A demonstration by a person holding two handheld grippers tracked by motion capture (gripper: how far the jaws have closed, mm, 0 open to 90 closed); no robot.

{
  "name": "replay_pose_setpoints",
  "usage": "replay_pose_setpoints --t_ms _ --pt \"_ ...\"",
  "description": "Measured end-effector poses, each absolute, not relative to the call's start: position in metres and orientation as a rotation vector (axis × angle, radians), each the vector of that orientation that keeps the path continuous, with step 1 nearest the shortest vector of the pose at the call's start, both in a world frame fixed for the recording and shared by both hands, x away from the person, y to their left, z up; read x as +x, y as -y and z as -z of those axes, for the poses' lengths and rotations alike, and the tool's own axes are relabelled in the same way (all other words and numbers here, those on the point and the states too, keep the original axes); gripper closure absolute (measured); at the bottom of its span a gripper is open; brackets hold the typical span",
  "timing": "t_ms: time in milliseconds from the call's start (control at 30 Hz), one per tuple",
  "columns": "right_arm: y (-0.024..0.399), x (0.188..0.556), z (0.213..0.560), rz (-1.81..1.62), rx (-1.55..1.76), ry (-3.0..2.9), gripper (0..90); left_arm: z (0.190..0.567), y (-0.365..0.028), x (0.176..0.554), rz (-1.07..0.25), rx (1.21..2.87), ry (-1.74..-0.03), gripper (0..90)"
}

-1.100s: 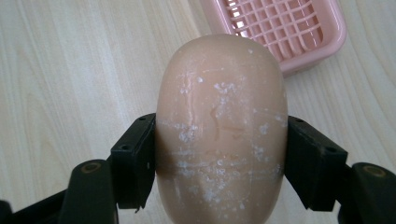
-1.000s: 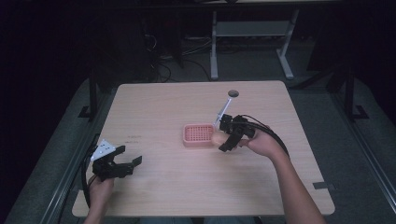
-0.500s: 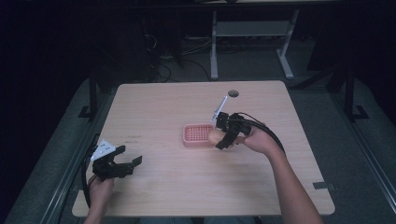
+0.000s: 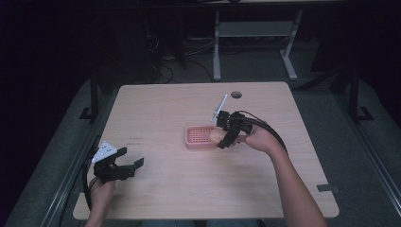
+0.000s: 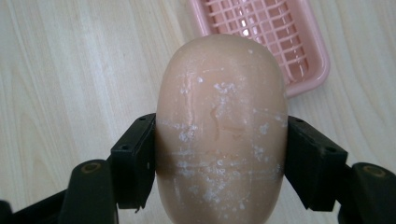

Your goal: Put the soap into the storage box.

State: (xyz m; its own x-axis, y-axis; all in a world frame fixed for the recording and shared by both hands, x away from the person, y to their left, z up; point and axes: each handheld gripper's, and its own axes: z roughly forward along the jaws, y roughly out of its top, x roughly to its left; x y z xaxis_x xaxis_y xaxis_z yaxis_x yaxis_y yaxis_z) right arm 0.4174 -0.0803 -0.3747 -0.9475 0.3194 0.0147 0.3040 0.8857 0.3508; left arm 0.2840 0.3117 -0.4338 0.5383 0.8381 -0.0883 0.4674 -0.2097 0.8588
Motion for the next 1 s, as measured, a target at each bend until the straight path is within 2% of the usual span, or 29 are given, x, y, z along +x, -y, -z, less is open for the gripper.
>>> replay_pose_setpoints --t_ms 1000 --pt "0.055 0.435 0.366 -0.545 0.444 -3.020 31.8 0.433 -0.312 0.284 -0.505 1.846 -1.075 14.3"
